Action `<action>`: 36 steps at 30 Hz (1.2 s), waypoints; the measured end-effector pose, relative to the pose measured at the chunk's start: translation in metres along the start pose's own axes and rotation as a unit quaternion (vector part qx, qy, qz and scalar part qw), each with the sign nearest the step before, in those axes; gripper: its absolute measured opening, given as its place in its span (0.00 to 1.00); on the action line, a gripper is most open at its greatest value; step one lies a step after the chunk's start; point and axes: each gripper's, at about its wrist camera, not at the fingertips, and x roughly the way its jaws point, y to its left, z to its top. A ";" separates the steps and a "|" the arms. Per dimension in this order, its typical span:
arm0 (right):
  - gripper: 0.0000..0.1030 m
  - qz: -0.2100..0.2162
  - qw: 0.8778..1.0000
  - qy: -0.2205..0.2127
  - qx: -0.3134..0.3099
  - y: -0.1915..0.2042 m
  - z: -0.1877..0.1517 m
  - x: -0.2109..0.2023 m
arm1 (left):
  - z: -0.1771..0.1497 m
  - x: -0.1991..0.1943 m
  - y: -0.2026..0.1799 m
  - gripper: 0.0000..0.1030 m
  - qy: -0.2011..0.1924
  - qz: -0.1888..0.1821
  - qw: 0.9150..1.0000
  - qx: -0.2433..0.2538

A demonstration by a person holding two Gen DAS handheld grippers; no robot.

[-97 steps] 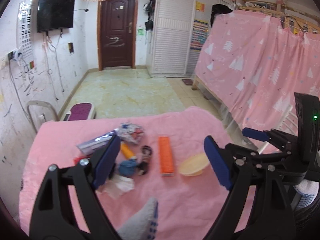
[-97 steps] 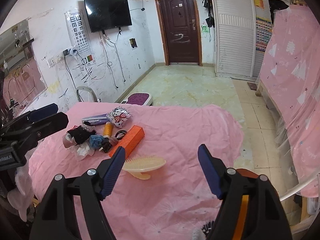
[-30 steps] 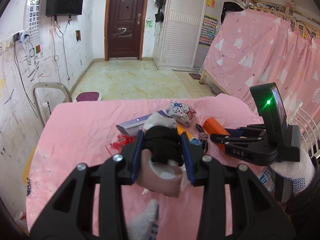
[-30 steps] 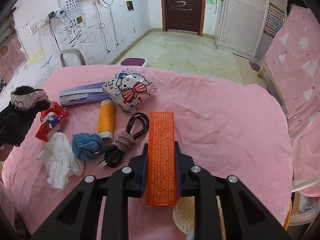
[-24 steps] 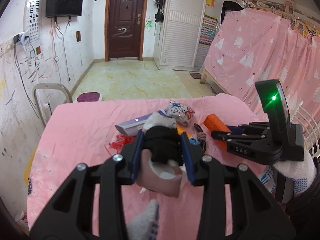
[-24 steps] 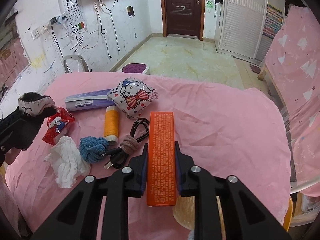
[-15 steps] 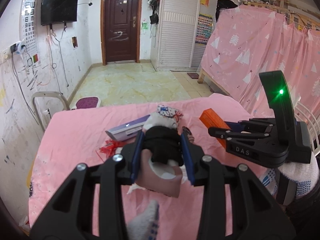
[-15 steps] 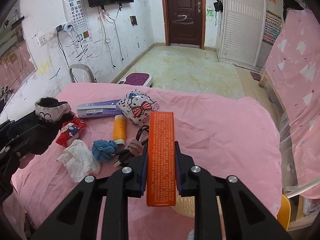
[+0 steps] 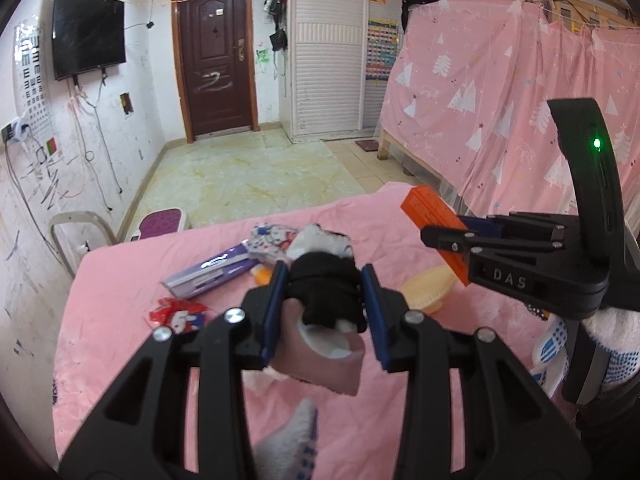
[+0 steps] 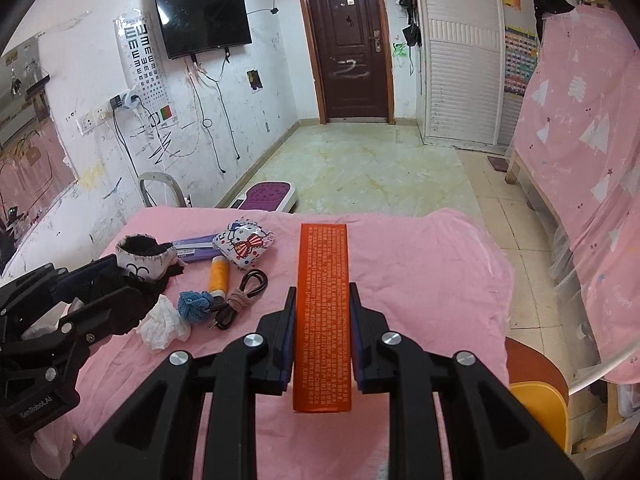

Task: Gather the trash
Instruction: 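Carry the tape roll and orange box over the orange bucket and release both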

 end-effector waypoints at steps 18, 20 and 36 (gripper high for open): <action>0.12 -0.041 0.996 -0.036 0.077 -0.120 -0.046 -0.062 | 0.021 0.034 -0.113 0.35 0.016 -0.066 0.996 0.053; 0.12 -0.047 0.995 -0.039 0.084 -0.133 -0.052 -0.068 | 0.023 0.038 -0.125 0.35 0.018 -0.074 0.995 0.058; 0.12 -0.071 0.987 -0.040 0.136 -0.211 -0.103 -0.084 | 0.024 0.077 -0.206 0.35 0.050 -0.140 0.986 0.081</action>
